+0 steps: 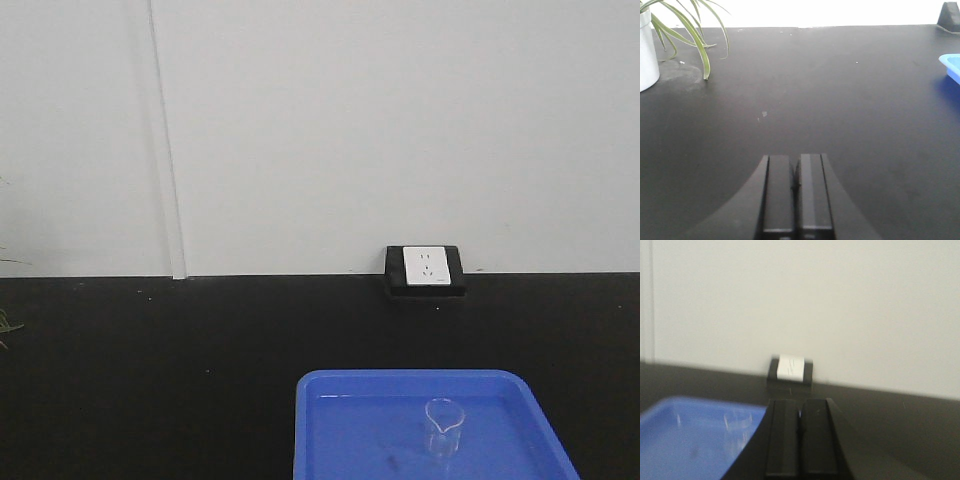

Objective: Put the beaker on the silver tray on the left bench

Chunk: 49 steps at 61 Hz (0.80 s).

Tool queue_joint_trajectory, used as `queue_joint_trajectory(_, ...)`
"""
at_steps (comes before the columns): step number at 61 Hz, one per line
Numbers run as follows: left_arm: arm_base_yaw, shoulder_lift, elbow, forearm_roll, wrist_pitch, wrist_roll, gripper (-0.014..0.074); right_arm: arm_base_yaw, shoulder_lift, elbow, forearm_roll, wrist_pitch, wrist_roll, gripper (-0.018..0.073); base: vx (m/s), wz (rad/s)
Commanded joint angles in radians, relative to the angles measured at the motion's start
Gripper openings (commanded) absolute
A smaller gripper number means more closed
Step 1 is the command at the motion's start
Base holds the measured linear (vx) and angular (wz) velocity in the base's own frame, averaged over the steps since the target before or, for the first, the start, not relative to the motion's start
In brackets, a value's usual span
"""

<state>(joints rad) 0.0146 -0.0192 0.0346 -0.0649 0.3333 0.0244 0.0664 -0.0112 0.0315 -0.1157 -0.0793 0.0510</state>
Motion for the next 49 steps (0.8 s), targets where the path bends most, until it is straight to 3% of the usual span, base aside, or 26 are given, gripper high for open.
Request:
queue_joint_trajectory(1,-0.007,-0.008,0.019,-0.005,-0.084,0.000,0.0001,0.000,-0.011,-0.016,0.006,-0.165,0.061,-0.0011,0.00,0.00)
queue_joint_trajectory(6,-0.007,-0.008,0.019,-0.005,-0.084,0.000,0.0001,0.000,-0.003,-0.069,0.006,-0.123,0.100,-0.0011,0.00,0.00)
queue_joint_trajectory(20,-0.007,-0.008,0.019,-0.005,-0.084,0.000,0.0001,0.000,0.146,-0.312,-0.013,0.092,0.084,-0.0011,0.00,0.00)
queue_joint_trajectory(49,-0.007,-0.008,0.019,-0.005,-0.084,0.000,0.0001,0.000,0.464,-0.347,-0.013,0.101,0.082,0.0000,0.00,0.00)
